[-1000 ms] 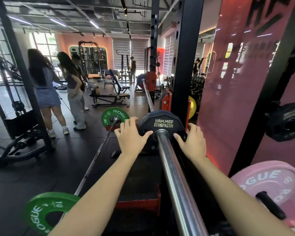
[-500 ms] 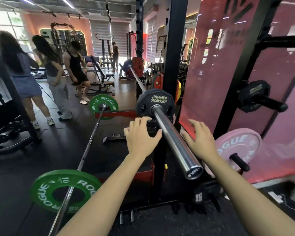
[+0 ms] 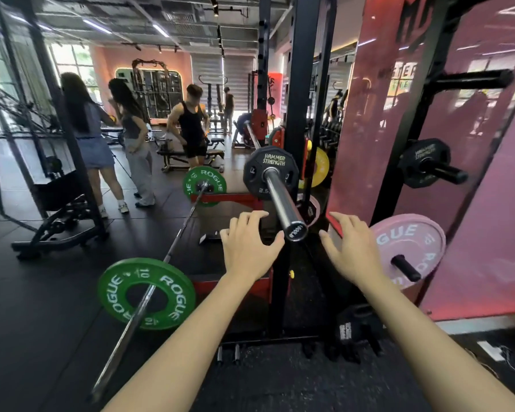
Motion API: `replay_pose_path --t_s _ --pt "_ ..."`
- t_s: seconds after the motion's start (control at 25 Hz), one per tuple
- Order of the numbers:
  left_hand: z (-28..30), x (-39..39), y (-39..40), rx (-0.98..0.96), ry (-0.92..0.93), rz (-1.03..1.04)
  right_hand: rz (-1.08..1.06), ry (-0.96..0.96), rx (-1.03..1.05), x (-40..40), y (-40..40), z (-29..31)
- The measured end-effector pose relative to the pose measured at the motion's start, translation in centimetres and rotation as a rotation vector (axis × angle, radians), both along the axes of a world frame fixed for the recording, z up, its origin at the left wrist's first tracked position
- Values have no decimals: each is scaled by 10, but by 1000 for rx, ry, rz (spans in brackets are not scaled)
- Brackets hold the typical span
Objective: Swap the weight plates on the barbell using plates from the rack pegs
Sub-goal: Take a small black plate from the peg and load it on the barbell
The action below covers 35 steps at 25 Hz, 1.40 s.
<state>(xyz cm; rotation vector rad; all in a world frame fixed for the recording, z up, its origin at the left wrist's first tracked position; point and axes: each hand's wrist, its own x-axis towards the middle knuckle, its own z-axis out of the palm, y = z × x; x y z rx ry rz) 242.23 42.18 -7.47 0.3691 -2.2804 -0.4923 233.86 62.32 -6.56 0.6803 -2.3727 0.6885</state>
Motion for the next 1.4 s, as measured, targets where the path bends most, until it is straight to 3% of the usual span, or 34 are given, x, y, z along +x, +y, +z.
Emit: replay_pose_path --t_s 0.32,0.88,1.12,1.4 --pt "-6 68 81 -57 -31 -68 -1 -63 -75 72 74 -11" --pt "13 14 260 -95 -23 -441 -386 -55 -75 115 254 8" --pt "14 -38 279 -79 -16 -492 -432 -35 -53 71 271 12" --pt "20 -151 270 -68 28 -496 -427 -24 -47 -41 268 21"
